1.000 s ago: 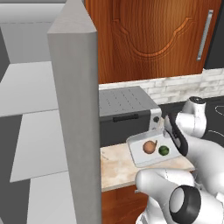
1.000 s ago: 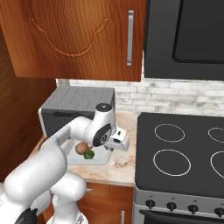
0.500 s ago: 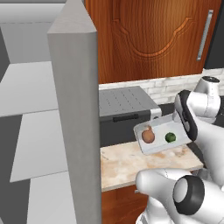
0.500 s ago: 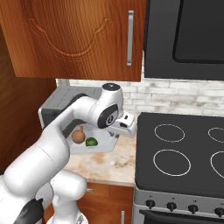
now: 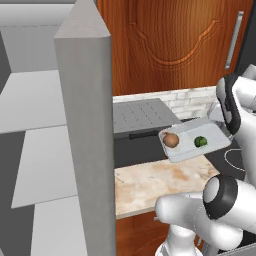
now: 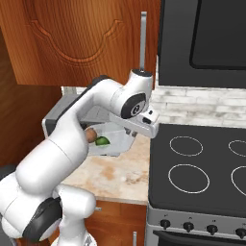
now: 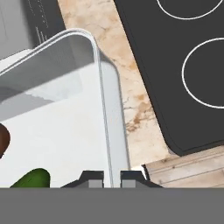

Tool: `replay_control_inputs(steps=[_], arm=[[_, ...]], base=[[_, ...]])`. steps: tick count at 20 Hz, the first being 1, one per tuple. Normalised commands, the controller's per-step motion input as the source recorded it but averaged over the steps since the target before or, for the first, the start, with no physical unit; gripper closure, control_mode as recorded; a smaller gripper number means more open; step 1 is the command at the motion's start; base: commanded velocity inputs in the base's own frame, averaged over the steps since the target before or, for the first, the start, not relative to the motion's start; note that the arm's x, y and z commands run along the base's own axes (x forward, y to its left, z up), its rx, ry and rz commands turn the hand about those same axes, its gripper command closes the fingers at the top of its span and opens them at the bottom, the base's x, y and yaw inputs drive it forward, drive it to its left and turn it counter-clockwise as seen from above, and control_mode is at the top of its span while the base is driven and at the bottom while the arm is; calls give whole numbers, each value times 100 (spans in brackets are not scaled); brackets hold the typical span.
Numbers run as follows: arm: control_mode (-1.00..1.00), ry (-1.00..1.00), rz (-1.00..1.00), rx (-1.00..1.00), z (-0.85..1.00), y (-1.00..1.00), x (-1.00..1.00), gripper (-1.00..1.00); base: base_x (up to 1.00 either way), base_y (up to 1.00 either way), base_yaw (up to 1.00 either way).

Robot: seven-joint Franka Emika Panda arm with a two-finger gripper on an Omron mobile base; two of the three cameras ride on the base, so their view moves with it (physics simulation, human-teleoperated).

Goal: Take the avocado and onion out of the freezer and place them in the tupperware container on the counter. Then put the tupperware containing the vegetables back in the freezer.

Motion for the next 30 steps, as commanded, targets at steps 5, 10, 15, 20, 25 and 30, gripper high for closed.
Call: replay_control_inputs(steps=[5,10,15,20,25,30], arm=[[-100,3,-3,17,38,-5,0,100],[-100,0,-10,11,17,0,-8,100],[-100,-10,-21,-1,7,15,-52,100],[-100,-24,-29,0,18,29,-73,100],[-100,-15,-28,0,32,34,-65,100],[-100,0,-31,-2,22,35,-49,100]], base=[[0,0,0],[0,0,0],[0,0,0],[0,0,0],[0,0,0],[0,0,0]])
